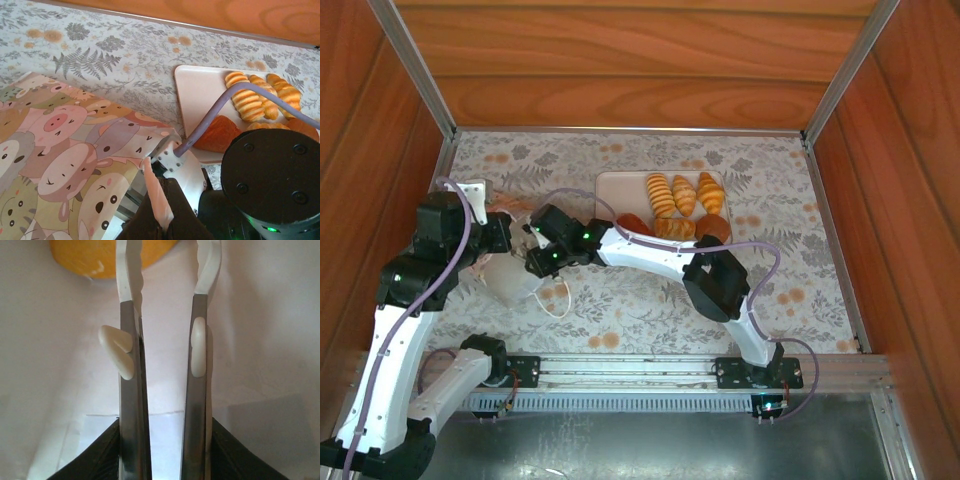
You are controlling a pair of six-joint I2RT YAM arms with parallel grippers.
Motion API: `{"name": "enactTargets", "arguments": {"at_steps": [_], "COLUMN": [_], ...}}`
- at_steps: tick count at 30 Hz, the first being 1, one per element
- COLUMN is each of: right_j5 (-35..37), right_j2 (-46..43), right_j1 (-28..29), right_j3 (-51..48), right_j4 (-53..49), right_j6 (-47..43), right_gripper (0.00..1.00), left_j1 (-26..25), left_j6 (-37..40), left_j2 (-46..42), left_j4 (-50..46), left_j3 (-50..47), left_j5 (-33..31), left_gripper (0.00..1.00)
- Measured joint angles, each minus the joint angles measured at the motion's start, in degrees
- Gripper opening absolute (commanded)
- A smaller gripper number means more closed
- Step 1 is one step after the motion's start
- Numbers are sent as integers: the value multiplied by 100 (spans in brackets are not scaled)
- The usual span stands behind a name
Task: Take the fake bread out of the paper bag
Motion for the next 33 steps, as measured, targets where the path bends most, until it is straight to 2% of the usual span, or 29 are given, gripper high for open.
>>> {"name": "enactTargets", "arguments": {"at_steps": [12, 26, 29, 33], "right_j5": [-802, -1082, -1169, -1233], "right_j2": [236, 981, 1102, 1147], "right_j1": [-46, -94, -94, -87], "right_j3": [337, 1167, 1379, 1449], "right_j4": [407, 247, 160, 109], "right_j6": [420, 1084, 1169, 1228], "right_gripper": [51, 56, 53, 43], "left_j1": [0, 0, 0, 0], "left_j6": [-42, -105, -105, -105], "left_j2": [2, 22, 26, 24], "left_j4": [2, 4, 2, 4], "left_j3": [0, 2, 2, 2], "left_j5": [127, 197, 197, 190], "left_gripper": [0, 0, 0, 0]}}
